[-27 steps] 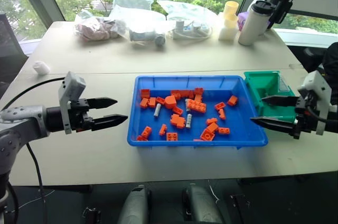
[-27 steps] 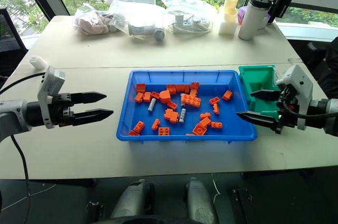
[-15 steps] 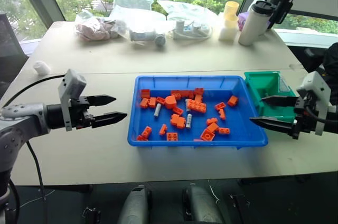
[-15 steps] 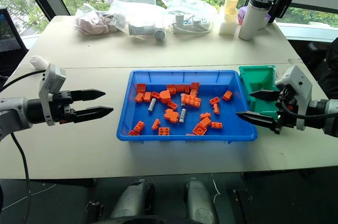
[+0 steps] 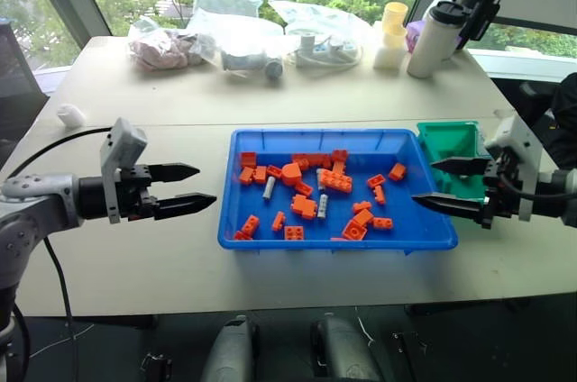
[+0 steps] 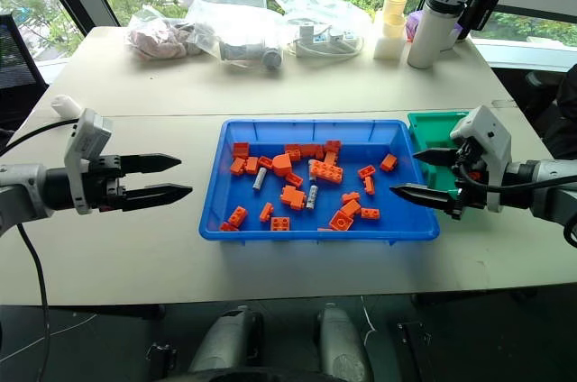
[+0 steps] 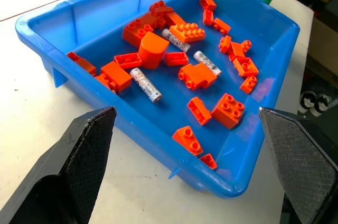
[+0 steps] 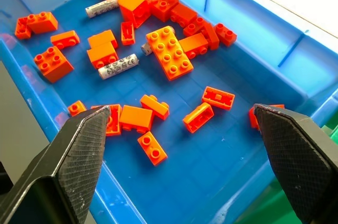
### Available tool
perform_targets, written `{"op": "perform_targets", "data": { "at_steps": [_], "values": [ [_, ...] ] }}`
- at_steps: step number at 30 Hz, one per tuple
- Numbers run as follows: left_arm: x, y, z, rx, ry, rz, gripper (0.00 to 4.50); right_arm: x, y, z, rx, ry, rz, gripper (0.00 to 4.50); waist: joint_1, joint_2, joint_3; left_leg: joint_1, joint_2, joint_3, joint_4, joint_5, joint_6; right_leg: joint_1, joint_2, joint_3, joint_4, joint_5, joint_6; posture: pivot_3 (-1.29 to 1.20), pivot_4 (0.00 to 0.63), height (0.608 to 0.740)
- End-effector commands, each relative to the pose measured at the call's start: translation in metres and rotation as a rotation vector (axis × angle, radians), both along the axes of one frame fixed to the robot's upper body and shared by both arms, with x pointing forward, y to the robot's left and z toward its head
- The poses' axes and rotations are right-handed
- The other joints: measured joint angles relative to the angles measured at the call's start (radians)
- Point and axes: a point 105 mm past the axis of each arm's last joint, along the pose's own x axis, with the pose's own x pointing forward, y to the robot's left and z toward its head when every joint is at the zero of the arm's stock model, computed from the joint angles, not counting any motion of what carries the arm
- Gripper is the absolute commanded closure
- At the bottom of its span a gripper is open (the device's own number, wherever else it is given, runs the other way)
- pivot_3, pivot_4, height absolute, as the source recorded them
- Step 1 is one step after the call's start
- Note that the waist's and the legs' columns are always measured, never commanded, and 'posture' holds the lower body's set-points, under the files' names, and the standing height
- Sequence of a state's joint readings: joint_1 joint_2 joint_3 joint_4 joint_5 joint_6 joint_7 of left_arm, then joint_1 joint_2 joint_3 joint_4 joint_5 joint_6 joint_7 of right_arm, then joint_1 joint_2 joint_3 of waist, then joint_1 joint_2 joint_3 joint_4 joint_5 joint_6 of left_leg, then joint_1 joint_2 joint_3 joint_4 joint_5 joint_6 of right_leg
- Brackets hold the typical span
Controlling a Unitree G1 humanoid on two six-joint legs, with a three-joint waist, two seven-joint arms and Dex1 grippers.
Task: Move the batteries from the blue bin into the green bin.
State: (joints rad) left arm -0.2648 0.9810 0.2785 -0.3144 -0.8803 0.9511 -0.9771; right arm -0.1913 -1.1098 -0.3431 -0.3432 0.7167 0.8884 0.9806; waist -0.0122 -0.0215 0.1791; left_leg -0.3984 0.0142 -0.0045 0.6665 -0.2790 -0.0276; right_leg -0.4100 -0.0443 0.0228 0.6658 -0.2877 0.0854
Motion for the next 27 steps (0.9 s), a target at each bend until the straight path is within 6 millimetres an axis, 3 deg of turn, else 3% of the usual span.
{"op": "perform_targets", "data": {
  "at_steps": [1, 4, 6, 10, 14, 19, 22, 27],
  "values": [
    [0.001, -0.002, 0.008, 0.015, -0.037, -0.026, 0.01, 0.002, 0.003, 0.010, 0.015, -0.037, 0.009, 0.01, 0.000, 0.000, 0.000, 0.000, 0.000, 0.000, 0.000, 0.000, 0.000, 0.000, 0.000, 0.000, 0.000, 0.000, 0.000, 0.00, 0.150, 0.740],
    [0.002, -0.003, 0.008, 0.015, -0.036, -0.033, 0.01, 0.005, 0.006, 0.012, 0.006, -0.057, 0.014, 0.01, 0.000, 0.000, 0.000, 0.000, 0.000, 0.000, 0.000, 0.000, 0.000, 0.000, 0.000, 0.000, 0.000, 0.000, 0.000, 0.00, 0.150, 0.740],
    [0.003, -0.001, 0.007, 0.028, -0.036, -0.033, 0.01, 0.010, 0.018, 0.021, 0.014, -0.118, 0.056, 0.01, -0.002, 0.000, 0.000, 0.000, 0.000, 0.000, 0.000, 0.000, 0.000, 0.000, 0.000, 0.000, 0.000, 0.000, 0.000, 0.00, 0.150, 0.740],
    [0.005, 0.017, 0.000, 0.181, -0.036, -0.059, 0.01, 0.020, 0.071, 0.044, -0.012, -0.247, 0.269, 0.01, -0.017, 0.003, 0.002, 0.003, 0.001, 0.001, -0.001, 0.000, 0.000, 0.000, 0.001, 0.000, 0.001, 0.000, 0.000, 0.00, 0.150, 0.740],
    [0.010, 0.039, 0.018, 0.224, -0.050, -0.065, 0.01, 0.041, 0.119, 0.024, -0.197, -0.313, 0.505, 0.01, -0.021, 0.002, 0.002, 0.003, 0.001, 0.001, -0.003, 0.000, 0.000, 0.000, 0.002, 0.000, 0.000, 0.000, -0.001, 0.00, 0.150, 0.740],
    [0.013, 0.056, 0.028, 0.259, -0.094, -0.022, 0.01, 0.073, 0.158, -0.002, -0.428, -0.437, 0.714, 0.01, -0.026, 0.003, 0.002, 0.001, 0.000, 0.003, -0.003, 0.000, 0.000, -0.002, 0.001, 0.000, 0.000, 0.000, 0.000, 0.00, 0.150, 0.740],
    [0.011, 0.056, 0.029, 0.237, -0.098, -0.015, 0.01, 0.086, 0.174, -0.014, -0.592, -0.534, 0.840, 0.01, -0.026, 0.002, 0.002, -0.012, 0.000, 0.002, 0.002, 0.000, 0.000, -0.015, 0.000, 0.000, 0.004, 0.000, 0.000, 0.00, 0.150, 0.740],
    [0.003, 0.045, 0.020, 0.190, -0.096, -0.016, 0.01, 0.088, 0.205, -0.025, -0.700, -0.624, 1.051, 0.01, -0.032, 0.002, 0.002, -0.013, 0.000, 0.002, 0.001, 0.000, -0.001, -0.017, -0.001, 0.000, 0.005, 0.000, 0.000, 0.00, 0.150, 0.740]
  ]
}}
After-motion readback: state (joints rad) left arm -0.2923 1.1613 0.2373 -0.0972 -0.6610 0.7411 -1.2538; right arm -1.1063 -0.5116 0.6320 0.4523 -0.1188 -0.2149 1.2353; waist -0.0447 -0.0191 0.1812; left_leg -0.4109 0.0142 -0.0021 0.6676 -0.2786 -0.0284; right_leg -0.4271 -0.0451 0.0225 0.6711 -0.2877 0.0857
